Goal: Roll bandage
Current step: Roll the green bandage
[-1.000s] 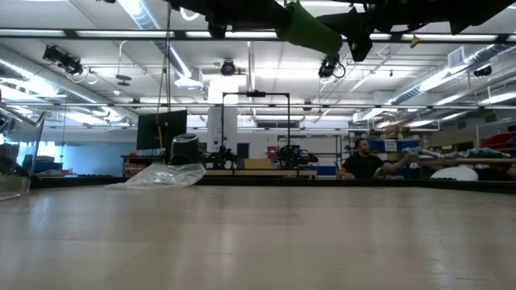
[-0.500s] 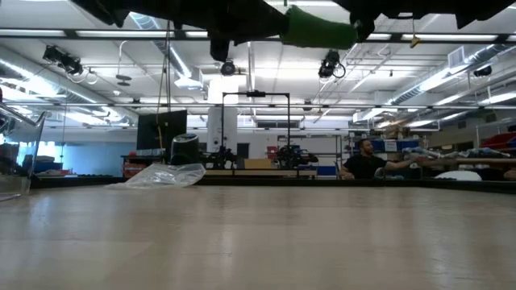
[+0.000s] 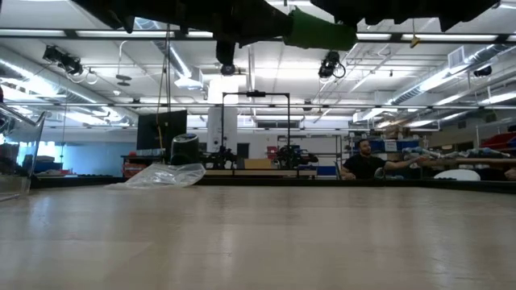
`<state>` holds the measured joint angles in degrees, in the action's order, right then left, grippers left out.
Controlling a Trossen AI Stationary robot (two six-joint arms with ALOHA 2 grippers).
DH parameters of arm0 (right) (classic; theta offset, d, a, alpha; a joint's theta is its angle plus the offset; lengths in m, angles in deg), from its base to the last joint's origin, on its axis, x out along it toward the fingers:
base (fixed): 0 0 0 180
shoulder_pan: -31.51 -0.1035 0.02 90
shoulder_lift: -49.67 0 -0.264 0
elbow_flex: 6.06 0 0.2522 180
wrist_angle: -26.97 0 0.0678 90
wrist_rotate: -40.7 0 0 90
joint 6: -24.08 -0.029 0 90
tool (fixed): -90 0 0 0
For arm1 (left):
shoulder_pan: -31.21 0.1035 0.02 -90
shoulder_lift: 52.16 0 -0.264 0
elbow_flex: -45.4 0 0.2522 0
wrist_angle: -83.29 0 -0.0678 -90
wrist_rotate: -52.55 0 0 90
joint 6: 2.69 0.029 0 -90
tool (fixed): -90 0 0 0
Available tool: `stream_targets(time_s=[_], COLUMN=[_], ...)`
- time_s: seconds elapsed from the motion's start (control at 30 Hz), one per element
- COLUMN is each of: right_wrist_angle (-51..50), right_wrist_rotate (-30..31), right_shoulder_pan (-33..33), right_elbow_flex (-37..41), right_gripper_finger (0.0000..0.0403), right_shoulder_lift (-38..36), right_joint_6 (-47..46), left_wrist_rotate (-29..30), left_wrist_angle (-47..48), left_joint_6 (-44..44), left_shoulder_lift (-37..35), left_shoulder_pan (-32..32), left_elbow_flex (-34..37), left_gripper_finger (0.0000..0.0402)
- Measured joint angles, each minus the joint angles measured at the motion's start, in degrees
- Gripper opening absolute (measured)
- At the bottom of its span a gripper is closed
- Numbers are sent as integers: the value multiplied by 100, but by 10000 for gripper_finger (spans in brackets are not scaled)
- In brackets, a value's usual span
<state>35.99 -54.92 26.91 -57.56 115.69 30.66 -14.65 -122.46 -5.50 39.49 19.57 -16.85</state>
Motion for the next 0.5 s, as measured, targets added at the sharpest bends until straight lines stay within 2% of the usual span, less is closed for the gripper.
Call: stream_targets(time_s=[0.27,0.5], right_wrist_angle=[-761,-920], right_wrist_rotate=[-7,-4], right_shoulder_pan=[84,107], right_elbow_flex=[-364,-421], right_gripper_finger=[3,3], right_shoulder_lift=[238,231], right_joint_6=[160,147], left_wrist_rotate=[47,45], left_wrist_angle=[298,464], left_joint_6=[927,1640], left_shoulder_lift=[0,0], left_shoulder_pan=[-80,-173], left_elbow_flex=[0,-2], left_gripper_finger=[3,3])
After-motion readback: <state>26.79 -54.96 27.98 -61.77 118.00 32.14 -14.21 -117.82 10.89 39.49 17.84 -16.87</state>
